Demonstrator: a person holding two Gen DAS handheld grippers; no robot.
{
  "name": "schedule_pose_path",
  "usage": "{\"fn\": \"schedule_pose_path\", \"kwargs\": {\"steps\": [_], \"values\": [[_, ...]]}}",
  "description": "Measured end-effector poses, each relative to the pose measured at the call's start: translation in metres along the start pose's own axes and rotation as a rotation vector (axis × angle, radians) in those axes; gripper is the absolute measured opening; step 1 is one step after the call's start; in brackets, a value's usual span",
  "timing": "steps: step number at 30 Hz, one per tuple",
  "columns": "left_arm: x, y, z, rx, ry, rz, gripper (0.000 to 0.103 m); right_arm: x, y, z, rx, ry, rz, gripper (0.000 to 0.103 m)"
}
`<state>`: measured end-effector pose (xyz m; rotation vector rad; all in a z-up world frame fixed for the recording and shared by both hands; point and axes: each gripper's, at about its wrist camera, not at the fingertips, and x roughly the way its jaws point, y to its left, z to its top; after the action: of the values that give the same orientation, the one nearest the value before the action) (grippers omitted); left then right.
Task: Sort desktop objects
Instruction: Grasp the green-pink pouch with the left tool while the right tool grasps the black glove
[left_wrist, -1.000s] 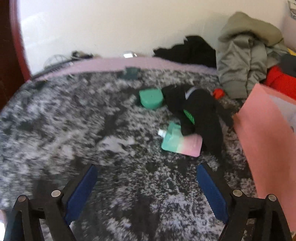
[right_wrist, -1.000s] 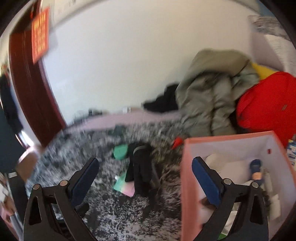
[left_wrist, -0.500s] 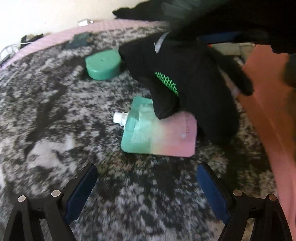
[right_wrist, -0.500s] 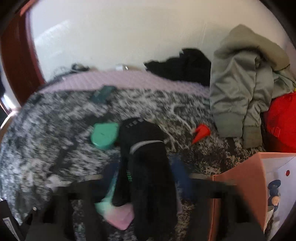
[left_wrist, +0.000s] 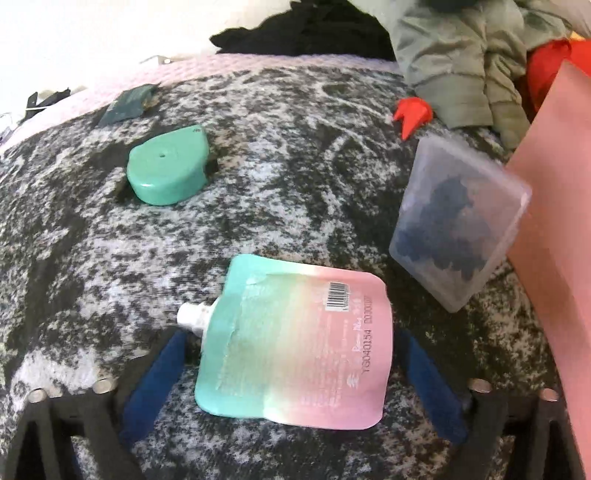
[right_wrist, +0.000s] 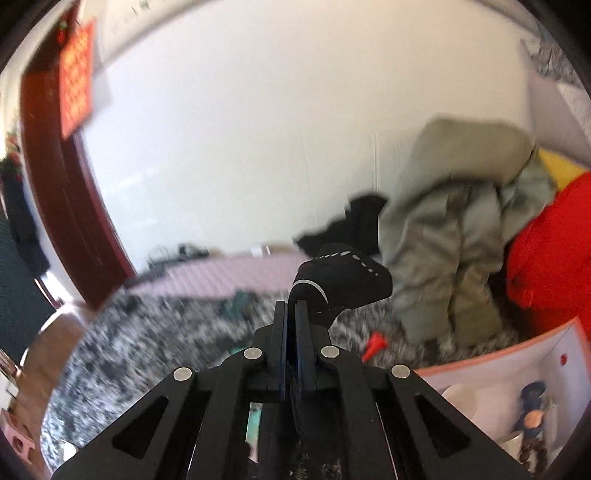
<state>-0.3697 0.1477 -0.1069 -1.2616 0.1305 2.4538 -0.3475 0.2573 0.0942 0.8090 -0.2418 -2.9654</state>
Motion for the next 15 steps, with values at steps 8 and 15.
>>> {"fn": "schedule_pose_path", "kwargs": {"steps": [8, 15], "values": [[-0.058, 0.020, -0.002, -0.097, -0.064, -0.013, 0.074, -0.086, 0.015, 0.021, -0.059, -0.140, 0.024, 0.003], [-0.193, 0.019, 0.015, -0.120, -0.340, -0.004, 0.074, -0.169, 0.021, 0.026, -0.131, -0.259, -0.005, 0.003]]}}
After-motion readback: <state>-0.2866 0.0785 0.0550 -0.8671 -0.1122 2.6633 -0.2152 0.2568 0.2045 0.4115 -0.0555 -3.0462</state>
